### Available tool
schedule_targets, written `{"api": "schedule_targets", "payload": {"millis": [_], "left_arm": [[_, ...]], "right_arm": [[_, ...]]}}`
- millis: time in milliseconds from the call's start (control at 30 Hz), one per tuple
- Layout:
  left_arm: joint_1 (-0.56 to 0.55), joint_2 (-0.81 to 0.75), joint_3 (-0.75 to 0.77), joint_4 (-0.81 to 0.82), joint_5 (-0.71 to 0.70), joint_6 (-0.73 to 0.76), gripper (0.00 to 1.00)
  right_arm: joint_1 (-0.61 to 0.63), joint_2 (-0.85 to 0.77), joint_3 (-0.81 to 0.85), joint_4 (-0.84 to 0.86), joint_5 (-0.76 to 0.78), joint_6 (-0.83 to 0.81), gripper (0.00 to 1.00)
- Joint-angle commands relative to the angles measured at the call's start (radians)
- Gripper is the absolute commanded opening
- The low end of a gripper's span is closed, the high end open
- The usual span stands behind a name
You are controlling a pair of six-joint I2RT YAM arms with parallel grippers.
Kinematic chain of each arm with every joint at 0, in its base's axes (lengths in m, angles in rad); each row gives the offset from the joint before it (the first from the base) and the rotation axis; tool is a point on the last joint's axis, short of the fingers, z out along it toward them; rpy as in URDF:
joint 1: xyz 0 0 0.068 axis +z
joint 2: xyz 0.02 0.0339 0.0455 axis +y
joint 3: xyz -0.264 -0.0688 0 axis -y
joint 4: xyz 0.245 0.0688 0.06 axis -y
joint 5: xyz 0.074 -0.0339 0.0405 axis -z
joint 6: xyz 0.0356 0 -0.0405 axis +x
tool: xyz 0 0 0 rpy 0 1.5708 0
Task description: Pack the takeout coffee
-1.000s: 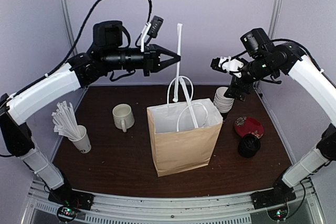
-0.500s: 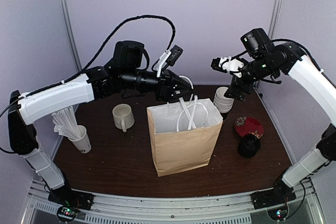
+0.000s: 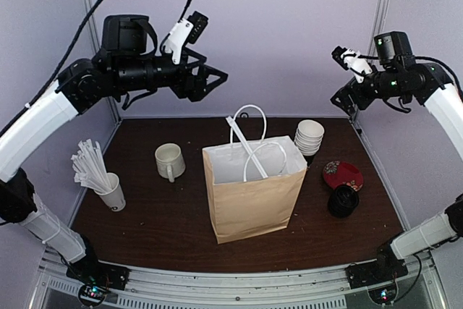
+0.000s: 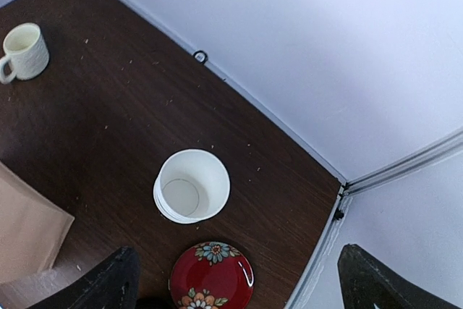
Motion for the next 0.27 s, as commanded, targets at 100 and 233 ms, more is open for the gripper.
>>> {"api": "schedule_targets", "payload": {"millis": [100,233], "left_arm": [[0.094,-0.005,0.096,-0.338,-0.522,0.003,0.87],[0.121,-0.068,-0.024,-0.33,-0.522,-0.045,0.88]], "right_arm": [[-0.009,-0.105,-0.059,0.155,0.14,0.208,0.99],[-0.014,-0.137,-0.102,0.188,0.117,0.272,0.99]]}}
